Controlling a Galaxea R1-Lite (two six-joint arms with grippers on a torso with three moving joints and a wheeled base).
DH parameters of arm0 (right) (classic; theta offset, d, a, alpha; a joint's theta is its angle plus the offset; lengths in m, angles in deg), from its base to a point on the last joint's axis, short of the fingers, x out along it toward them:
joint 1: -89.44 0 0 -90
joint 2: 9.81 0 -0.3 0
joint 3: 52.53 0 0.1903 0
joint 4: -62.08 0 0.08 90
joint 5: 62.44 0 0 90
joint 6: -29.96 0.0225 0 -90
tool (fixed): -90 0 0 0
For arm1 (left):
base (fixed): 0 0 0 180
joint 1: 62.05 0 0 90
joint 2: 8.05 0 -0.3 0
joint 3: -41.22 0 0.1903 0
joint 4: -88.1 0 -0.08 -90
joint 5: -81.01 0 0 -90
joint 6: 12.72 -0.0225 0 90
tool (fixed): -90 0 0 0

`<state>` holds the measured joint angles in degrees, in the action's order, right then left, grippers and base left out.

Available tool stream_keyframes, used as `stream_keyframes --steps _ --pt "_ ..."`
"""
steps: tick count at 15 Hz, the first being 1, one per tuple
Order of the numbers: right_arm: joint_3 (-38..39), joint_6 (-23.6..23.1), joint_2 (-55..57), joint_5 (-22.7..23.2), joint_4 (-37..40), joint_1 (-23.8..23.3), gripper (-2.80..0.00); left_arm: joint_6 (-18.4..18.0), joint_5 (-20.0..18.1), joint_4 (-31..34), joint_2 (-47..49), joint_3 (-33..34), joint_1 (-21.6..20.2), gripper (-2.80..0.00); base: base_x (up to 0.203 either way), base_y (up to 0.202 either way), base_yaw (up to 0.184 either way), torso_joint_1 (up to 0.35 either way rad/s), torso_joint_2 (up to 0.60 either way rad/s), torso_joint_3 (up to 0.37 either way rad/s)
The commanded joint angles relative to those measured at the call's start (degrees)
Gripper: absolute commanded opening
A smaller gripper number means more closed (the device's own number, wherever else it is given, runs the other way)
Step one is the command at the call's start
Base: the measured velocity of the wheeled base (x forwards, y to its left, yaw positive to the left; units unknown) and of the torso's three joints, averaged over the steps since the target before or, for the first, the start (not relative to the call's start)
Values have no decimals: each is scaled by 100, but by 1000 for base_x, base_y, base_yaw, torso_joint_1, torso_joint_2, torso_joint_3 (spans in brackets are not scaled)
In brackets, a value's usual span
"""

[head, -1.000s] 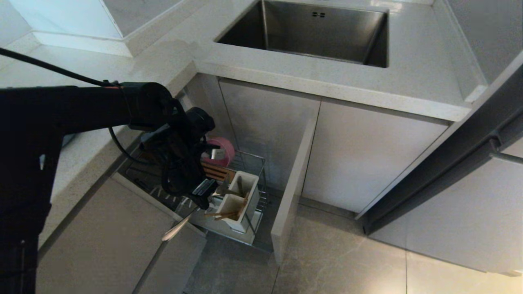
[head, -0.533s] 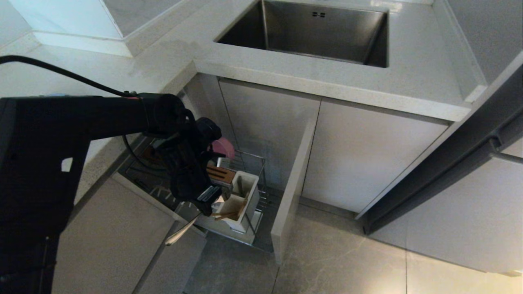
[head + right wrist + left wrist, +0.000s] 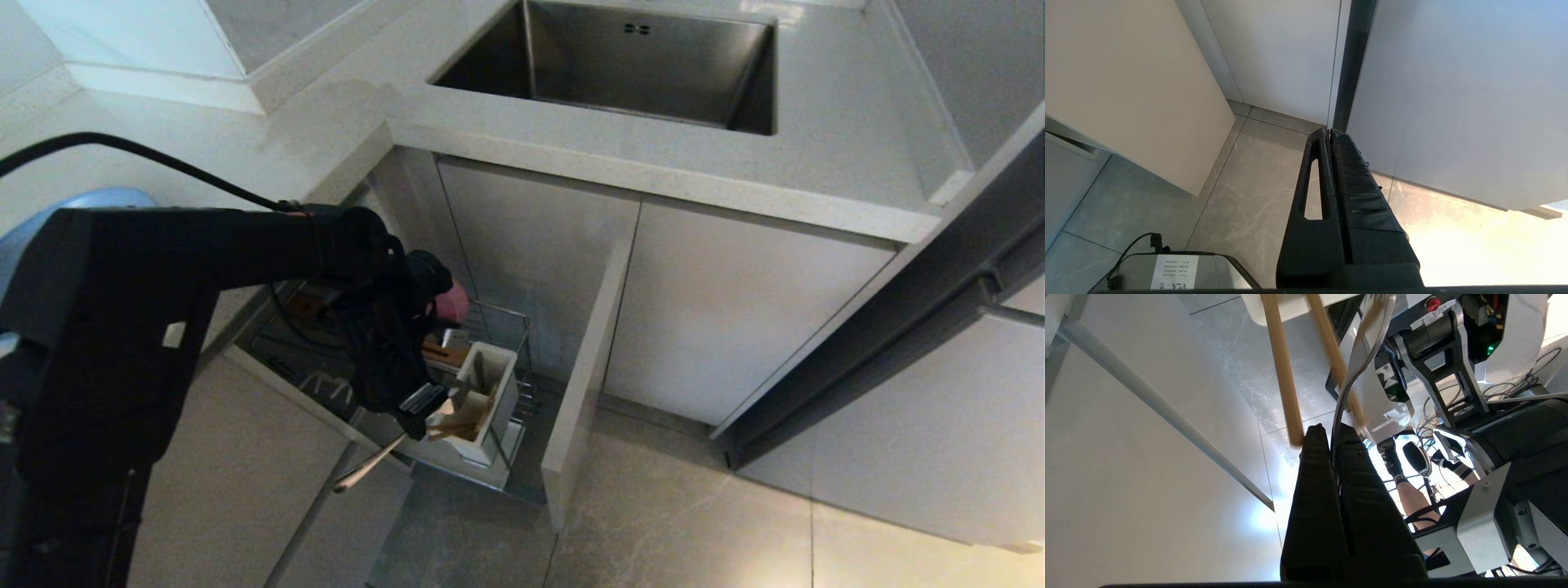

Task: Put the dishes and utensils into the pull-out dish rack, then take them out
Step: Pick up the fork and place it in the cupboard

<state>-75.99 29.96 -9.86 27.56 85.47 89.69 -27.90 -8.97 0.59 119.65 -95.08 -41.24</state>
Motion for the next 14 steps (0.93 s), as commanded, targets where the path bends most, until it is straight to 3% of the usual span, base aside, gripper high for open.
stream_keyframes --steps 1,3,6,8,14 --pt "1 0 5 0 -2 2 -280 9 18 28 95 -18 2 -280 0 0 0 0 0 0" --pt "1 0 5 0 -2 2 -280 178 5 -132 -9 -18 2 -280 0 0 0 0 0 0" --pt "1 0 5 0 4 2 -280 1154 -16 -1178 -358 -10 9 -280 0 0 0 0 0 0" --pt "1 0 5 0 1 2 -280 1715 -12 -1552 -376 -9 11 -280 0 0 0 0 0 0" --pt "1 0 5 0 -2 2 -280 2855 21 -2258 -377 -1 11 -280 0 0 0 0 0 0"
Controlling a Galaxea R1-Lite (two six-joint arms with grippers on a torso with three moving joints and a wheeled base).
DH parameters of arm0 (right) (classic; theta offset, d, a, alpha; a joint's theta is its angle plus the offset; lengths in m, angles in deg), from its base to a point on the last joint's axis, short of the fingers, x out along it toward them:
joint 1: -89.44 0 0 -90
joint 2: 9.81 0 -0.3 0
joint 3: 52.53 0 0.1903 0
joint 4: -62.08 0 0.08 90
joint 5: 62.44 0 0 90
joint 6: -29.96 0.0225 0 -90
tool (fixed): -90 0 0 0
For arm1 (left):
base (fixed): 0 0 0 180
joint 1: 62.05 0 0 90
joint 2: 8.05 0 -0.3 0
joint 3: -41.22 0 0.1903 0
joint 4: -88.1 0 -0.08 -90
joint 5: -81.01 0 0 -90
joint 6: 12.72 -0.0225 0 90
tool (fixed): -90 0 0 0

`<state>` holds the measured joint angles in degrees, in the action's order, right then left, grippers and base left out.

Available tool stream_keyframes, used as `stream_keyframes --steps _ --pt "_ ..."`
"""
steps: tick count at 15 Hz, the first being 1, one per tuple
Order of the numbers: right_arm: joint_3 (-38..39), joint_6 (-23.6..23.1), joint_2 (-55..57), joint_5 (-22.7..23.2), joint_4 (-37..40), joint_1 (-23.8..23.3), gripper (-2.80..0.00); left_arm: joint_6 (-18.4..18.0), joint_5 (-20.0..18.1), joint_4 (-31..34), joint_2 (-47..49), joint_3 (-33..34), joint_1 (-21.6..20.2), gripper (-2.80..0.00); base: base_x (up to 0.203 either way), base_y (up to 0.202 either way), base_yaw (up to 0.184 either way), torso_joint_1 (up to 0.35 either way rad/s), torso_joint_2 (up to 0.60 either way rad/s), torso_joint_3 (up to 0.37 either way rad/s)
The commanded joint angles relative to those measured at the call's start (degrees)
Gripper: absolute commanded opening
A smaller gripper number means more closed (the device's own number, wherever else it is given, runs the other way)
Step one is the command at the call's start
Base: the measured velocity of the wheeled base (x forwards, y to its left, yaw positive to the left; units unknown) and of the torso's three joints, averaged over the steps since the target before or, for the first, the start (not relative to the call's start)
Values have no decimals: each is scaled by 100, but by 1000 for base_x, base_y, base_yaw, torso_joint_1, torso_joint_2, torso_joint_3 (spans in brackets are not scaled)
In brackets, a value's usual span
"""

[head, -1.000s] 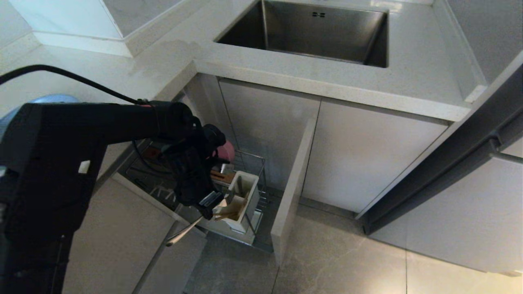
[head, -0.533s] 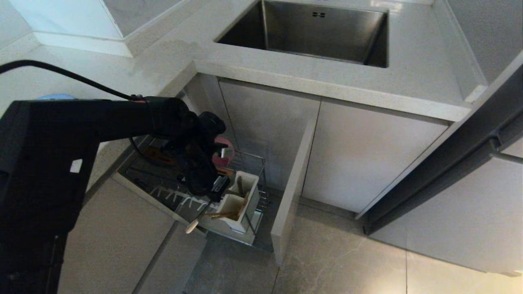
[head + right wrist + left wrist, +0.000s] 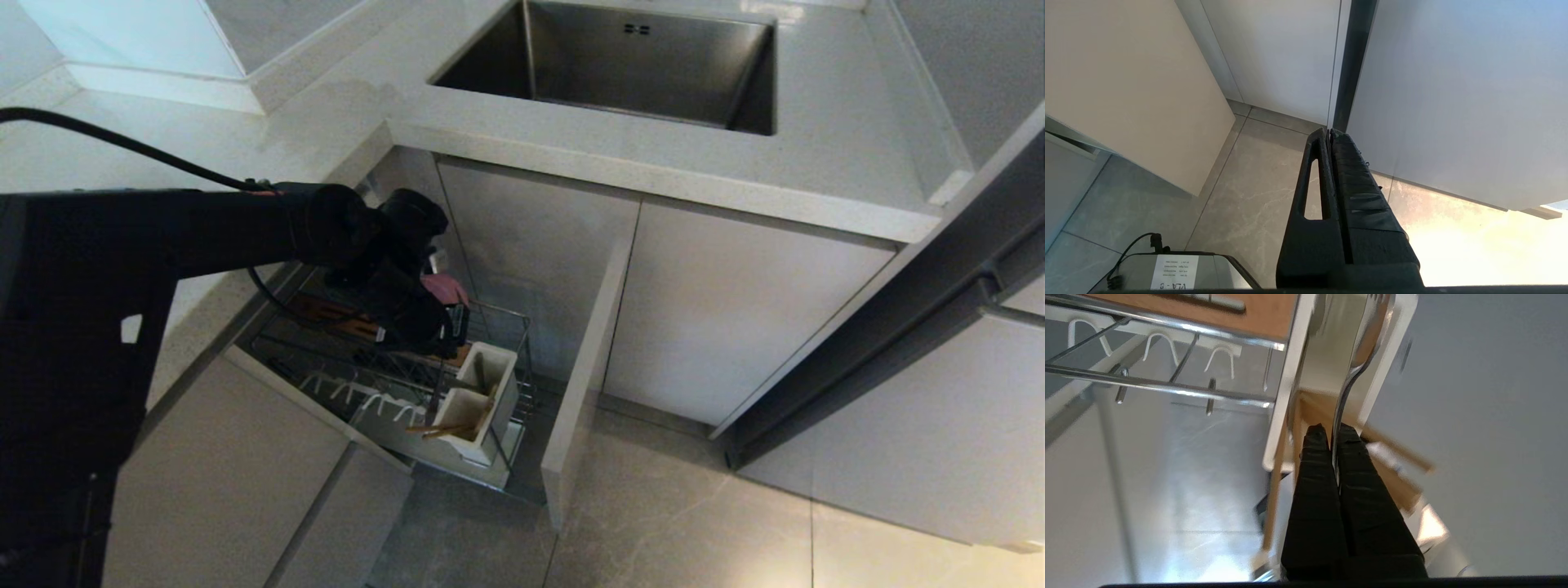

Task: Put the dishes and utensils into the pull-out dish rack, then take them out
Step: Pick up the fork and place it in the cupboard

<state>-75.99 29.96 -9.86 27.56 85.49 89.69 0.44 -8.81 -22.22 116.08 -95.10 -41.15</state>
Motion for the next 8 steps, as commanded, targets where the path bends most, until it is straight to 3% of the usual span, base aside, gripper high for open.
stream_keyframes --steps 1,3,5,8 --pt "1 0 5 0 -5 2 -280 187 22 -96 -21 1 2 -280 0 0 0 0 0 0" --pt "1 0 5 0 4 2 -280 672 155 -464 -20 1 2 -280 0 0 0 0 0 0" --pt "1 0 5 0 -5 2 -280 804 386 -748 -18 1 2 -280 0 0 0 0 0 0" --pt "1 0 5 0 -5 2 -280 951 1036 -1358 2 88 11 -280 0 0 0 0 0 0"
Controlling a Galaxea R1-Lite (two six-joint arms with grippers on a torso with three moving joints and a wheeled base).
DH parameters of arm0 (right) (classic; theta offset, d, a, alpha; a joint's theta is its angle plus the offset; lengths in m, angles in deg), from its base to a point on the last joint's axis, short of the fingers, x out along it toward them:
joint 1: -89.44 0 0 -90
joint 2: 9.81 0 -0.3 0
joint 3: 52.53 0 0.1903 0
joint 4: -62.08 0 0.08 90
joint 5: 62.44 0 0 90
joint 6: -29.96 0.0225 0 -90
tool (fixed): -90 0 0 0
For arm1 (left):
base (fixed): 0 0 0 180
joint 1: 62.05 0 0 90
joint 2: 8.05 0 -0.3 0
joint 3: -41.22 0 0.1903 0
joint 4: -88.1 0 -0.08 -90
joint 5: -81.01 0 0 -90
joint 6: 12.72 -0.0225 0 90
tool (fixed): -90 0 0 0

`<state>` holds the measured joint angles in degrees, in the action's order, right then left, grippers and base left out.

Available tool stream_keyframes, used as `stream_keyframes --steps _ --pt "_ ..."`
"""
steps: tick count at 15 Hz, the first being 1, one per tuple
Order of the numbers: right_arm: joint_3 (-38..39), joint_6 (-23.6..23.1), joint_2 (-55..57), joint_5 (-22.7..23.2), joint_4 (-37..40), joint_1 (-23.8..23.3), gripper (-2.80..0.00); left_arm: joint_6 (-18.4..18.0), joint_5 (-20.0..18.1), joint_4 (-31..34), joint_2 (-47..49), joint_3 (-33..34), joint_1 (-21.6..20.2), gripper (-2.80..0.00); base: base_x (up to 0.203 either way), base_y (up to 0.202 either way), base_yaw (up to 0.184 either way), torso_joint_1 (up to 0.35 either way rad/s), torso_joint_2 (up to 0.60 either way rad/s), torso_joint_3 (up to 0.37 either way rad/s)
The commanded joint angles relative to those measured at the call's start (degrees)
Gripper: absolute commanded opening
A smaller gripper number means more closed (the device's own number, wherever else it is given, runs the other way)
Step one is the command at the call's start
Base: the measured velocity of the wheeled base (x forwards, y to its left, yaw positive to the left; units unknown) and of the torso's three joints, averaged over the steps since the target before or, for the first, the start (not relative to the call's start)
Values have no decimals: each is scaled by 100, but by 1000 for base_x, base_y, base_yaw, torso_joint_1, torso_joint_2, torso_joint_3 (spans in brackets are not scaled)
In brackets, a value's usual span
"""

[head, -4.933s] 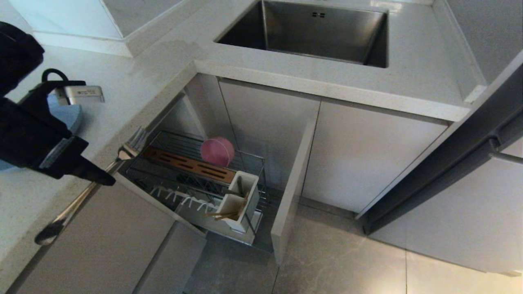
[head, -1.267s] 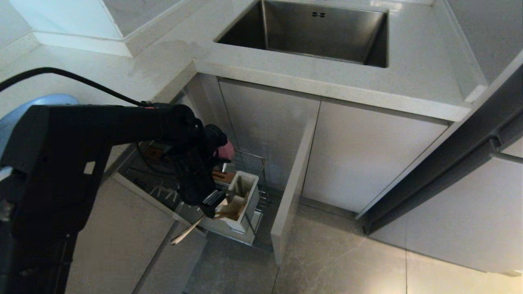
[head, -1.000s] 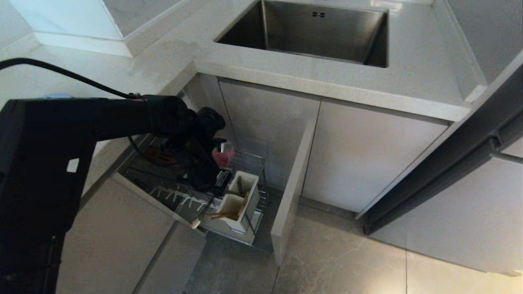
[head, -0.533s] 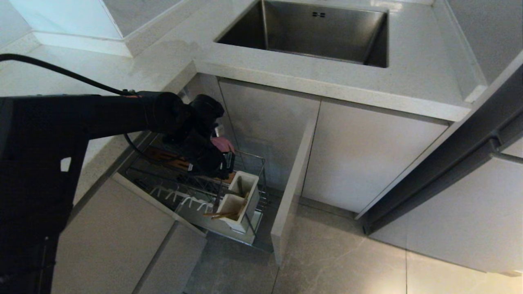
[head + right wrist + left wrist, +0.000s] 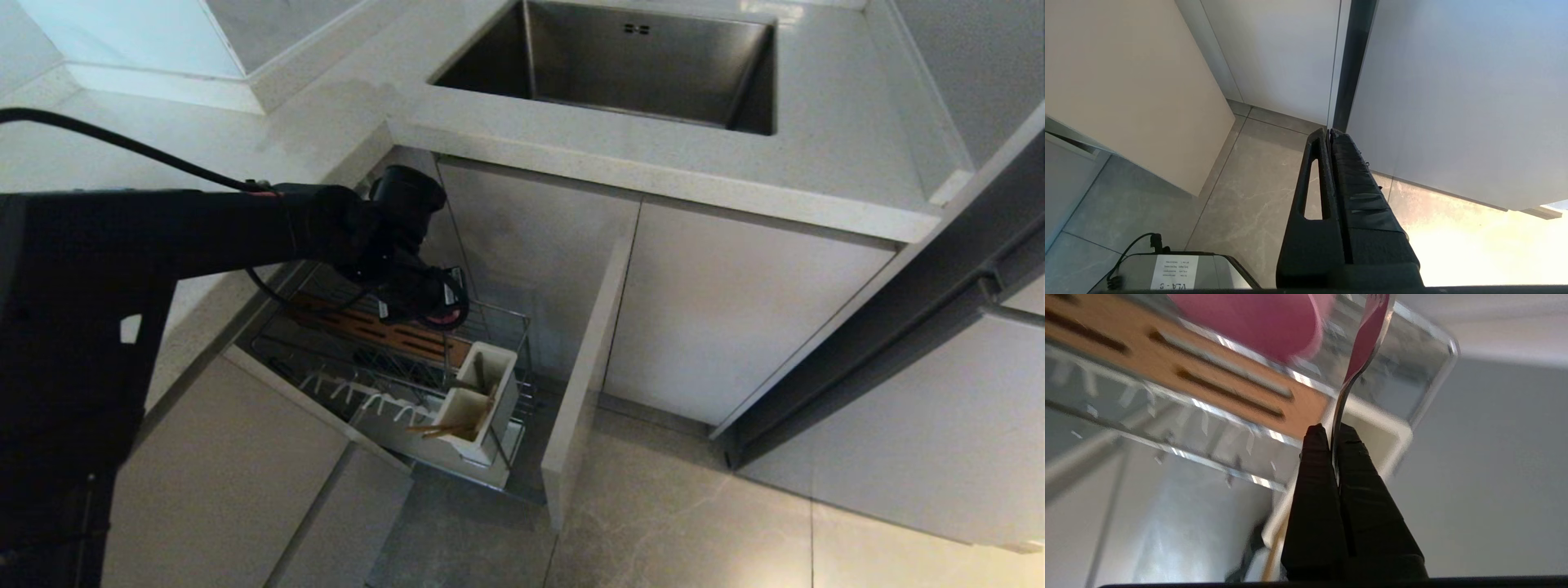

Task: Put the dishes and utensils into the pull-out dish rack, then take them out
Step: Pick up the fork and place it in the cupboard

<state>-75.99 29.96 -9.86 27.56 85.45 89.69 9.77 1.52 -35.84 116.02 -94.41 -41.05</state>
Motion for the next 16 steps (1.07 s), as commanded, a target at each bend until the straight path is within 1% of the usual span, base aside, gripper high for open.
stream_keyframes --steps 1,4,7,12,13,14,16 --pt "1 0 5 0 -1 2 -280 11 152 -120 12 80 4 -280 0 0 0 0 0 0" --pt "1 0 5 0 1 2 -280 15 455 -379 4 255 115 -280 0 0 0 0 0 0" --pt "1 0 5 0 0 2 -280 -80 923 -1319 -13 768 259 -280 0 0 0 0 0 0" --pt "1 0 5 0 8 2 -280 -145 1695 -2455 -50 1423 484 -280 0 0 0 0 0 0" --pt "1 0 5 0 6 2 -280 -148 1840 -2781 -74 1585 523 -280 0 0 0 0 0 0" --pt "1 0 5 0 4 2 -280 -155 2056 -3053 -82 1695 552 -280 0 0 0 0 0 0" --pt "1 0 5 0 1 2 -280 -182 2327 -3480 -76 1867 607 -280 0 0 0 0 0 0"
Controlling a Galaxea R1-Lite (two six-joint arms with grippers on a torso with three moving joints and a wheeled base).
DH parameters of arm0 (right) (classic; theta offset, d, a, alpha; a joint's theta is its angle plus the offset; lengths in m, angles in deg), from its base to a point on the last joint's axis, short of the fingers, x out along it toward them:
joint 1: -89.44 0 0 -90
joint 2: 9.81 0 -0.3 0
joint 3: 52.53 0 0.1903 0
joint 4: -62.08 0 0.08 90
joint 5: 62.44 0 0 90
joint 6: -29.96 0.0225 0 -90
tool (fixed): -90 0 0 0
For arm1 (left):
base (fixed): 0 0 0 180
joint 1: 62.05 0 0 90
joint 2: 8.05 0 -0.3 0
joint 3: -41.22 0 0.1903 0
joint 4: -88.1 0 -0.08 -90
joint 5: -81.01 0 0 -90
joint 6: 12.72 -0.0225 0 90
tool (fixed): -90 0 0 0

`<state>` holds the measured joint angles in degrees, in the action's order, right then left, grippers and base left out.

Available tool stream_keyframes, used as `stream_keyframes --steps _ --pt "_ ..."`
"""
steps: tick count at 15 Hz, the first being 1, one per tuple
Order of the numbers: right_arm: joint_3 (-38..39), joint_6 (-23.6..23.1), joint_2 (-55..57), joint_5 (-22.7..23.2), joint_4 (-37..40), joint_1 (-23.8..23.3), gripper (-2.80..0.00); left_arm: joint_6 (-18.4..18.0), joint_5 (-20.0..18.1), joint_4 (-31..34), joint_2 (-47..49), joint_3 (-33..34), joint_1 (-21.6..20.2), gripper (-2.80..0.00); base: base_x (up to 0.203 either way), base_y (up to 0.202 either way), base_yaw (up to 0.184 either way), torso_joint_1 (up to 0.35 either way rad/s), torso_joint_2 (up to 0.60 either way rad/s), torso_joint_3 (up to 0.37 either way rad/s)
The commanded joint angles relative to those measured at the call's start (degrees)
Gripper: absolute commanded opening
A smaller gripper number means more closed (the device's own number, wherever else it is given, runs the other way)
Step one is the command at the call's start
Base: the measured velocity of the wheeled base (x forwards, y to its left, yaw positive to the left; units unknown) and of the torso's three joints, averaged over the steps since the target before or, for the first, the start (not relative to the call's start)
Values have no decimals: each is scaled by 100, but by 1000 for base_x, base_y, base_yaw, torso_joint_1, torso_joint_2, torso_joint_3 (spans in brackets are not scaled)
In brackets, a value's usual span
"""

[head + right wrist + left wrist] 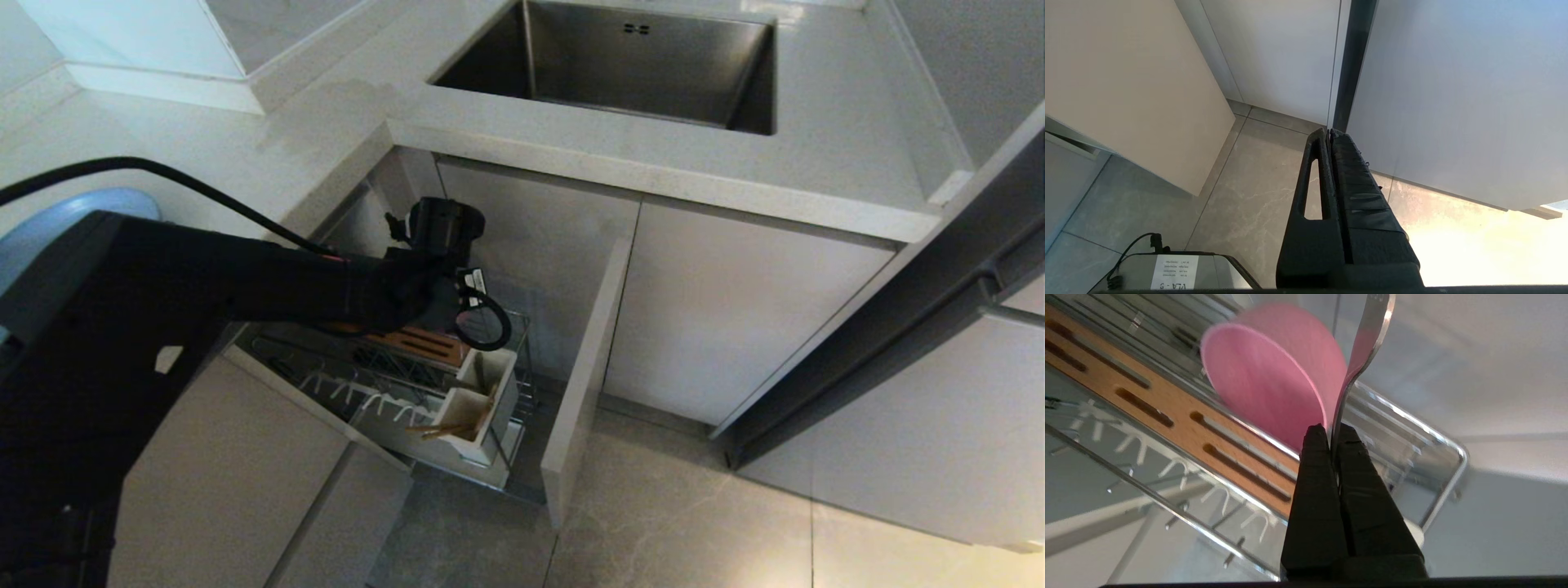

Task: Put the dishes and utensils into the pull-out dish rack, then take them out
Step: Pick up the fork and place it in the cupboard

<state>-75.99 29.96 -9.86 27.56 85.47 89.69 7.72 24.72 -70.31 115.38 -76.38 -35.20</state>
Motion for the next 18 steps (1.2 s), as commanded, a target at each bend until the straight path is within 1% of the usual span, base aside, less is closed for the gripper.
stream_keyframes --steps 1,5,7,9,12,13,17,18 --pt "1 0 5 0 6 2 -280 -10 155 -256 -2 149 47 -280 0 0 0 0 0 0" --pt "1 0 5 0 -2 2 -280 -169 733 -1127 56 558 157 -280 0 0 0 0 0 0" --pt "1 0 5 0 -2 2 -280 -166 907 -1343 157 687 212 -280 0 0 0 0 0 0" --pt "1 0 5 0 -2 2 -280 -163 938 -1580 201 794 274 -280 0 0 0 0 0 0" --pt "1 0 5 0 6 2 -280 -129 1082 -1677 335 801 373 -280 0 0 0 0 0 0" --pt "1 0 5 0 -2 2 -280 -128 1097 -1799 402 801 405 -280 0 0 0 0 0 0" --pt "1 0 5 0 -1 2 -280 -145 1391 -2200 684 802 508 -280 0 0 0 0 0 0" --pt "1 0 5 0 6 2 -280 -146 1528 -2263 751 819 514 -280 0 0 0 0 0 0"
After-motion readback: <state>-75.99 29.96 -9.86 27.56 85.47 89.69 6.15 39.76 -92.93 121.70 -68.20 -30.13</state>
